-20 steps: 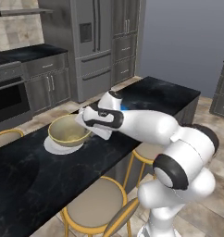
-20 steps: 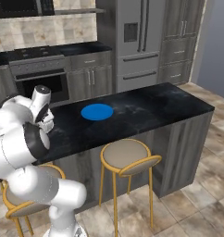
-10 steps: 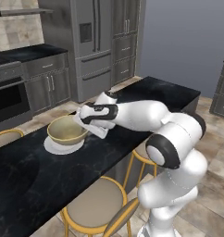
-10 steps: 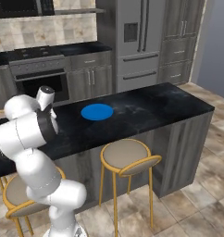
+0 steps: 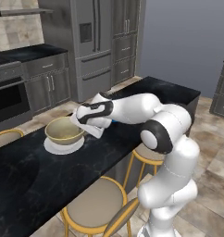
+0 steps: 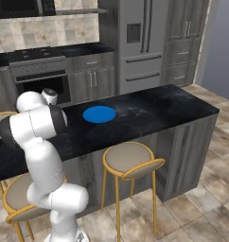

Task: Move the bowls from the cabinet to the plates on the dining table.

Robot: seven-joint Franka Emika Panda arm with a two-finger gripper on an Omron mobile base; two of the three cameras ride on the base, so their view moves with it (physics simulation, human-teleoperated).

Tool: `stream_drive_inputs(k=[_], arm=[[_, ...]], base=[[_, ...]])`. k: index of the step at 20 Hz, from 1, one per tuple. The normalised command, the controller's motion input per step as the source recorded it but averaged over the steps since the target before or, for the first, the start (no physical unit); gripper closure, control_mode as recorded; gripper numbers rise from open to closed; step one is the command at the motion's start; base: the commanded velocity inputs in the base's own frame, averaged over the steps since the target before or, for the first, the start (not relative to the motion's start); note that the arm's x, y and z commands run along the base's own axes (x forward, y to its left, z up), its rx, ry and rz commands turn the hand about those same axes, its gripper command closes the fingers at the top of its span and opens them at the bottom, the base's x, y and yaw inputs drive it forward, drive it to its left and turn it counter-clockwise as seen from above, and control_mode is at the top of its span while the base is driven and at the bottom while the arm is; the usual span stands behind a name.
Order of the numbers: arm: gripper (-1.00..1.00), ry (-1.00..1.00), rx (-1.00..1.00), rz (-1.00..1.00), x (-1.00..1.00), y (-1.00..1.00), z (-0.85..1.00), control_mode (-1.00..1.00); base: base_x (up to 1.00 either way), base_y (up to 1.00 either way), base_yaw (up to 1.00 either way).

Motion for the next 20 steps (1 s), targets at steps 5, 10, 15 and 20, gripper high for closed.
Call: stream_drive_inputs(k=[5, 10, 15, 20], arm=[[1.00, 0.01, 0.00, 0.00, 0.28, 0.14, -0.19, -1.00], [1.00, 0.00, 0.00, 0.00, 0.26, 0.16, -0.20, -1.00], [1.00, 0.00, 0.00, 0.00, 0.17, 0.13, -0.19, -1.00], [1.00, 0.00, -0.01, 0.00, 0.15, 0.11, -0.17, -1.00]], base=[[0.00, 0.00, 0.00], [0.00, 0.00, 0.00], [0.00, 0.00, 0.00], [0.00, 0.00, 0.00]])
